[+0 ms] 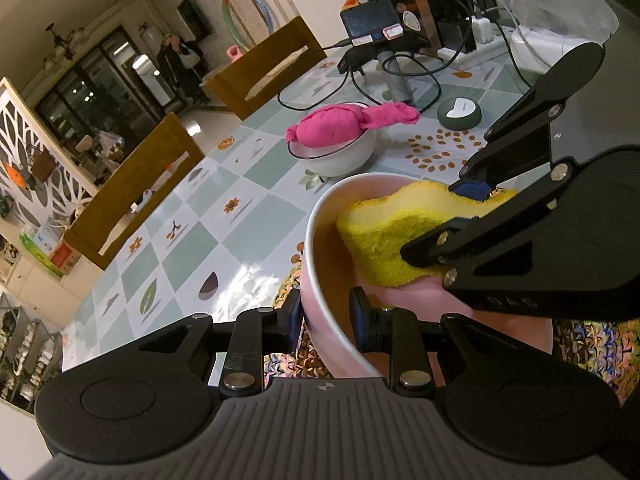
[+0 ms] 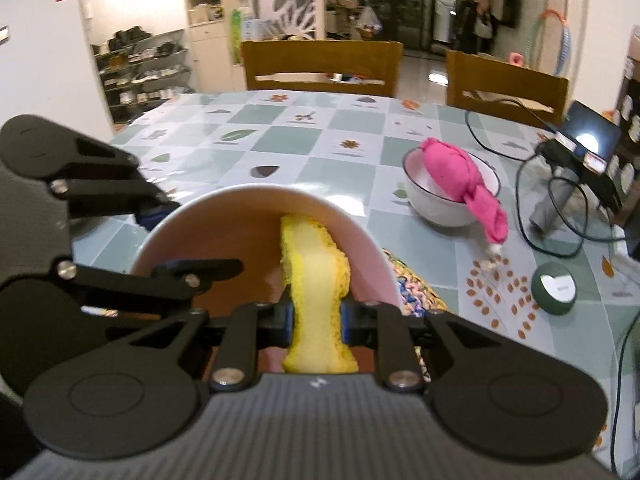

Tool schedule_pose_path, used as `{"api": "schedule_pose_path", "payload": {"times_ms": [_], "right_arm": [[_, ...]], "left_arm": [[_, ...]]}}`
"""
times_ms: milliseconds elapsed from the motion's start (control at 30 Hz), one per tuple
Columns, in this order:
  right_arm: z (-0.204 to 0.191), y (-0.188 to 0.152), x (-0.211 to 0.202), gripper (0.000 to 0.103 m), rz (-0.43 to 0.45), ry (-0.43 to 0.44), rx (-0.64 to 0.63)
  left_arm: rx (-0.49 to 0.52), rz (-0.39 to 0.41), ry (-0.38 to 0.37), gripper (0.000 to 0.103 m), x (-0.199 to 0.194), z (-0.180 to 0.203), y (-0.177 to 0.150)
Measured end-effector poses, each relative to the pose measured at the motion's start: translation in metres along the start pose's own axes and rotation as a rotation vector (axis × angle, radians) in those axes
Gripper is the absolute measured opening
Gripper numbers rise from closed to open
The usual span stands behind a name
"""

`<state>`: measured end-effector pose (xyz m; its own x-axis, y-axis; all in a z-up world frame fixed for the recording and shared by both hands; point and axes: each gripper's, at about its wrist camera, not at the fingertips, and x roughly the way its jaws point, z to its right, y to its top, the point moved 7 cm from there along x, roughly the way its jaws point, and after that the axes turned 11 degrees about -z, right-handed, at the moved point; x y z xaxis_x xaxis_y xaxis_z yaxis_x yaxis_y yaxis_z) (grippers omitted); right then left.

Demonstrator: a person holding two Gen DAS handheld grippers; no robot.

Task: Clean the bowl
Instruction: 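Rub the sponge along the bowl wall while the left gripper tilts the bowl further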

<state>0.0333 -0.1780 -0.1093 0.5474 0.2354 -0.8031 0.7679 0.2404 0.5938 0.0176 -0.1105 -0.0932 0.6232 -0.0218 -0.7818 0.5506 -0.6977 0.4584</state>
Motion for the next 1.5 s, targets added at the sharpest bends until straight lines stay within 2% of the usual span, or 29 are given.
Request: {"api": "schedule_pose_path", "payload": {"times_ms": [367, 433, 900, 1367, 1500], "right_arm": [[0.015, -0.008, 0.004, 0.02, -0.064, -0.078, 0.088], [0.016, -0.012, 0.004, 0.02, -0.08, -0.08, 0.1], [0.021, -0.028, 0.001, 0.021, -0.126, -0.03, 0.167], [0.021, -0.04, 0.002, 0.023, -0.139, 0.015, 0.216], [0.019, -0.041, 0.002, 0.023, -0.139, 0.026, 0.215]], "left_arm": [[-0.008, 0.002, 0.001, 0.028, 0.001, 0.0, 0.0], [-0.017, -0.001, -0.002, 0.03, 0.002, 0.0, 0.0], [-0.058, -0.026, -0.032, 0.047, 0.002, 0.009, 0.0], [-0.148, -0.147, -0.153, 0.05, 0.018, 0.015, -0.019], [-0.163, -0.172, -0.171, 0.046, 0.024, 0.017, -0.025]]}}
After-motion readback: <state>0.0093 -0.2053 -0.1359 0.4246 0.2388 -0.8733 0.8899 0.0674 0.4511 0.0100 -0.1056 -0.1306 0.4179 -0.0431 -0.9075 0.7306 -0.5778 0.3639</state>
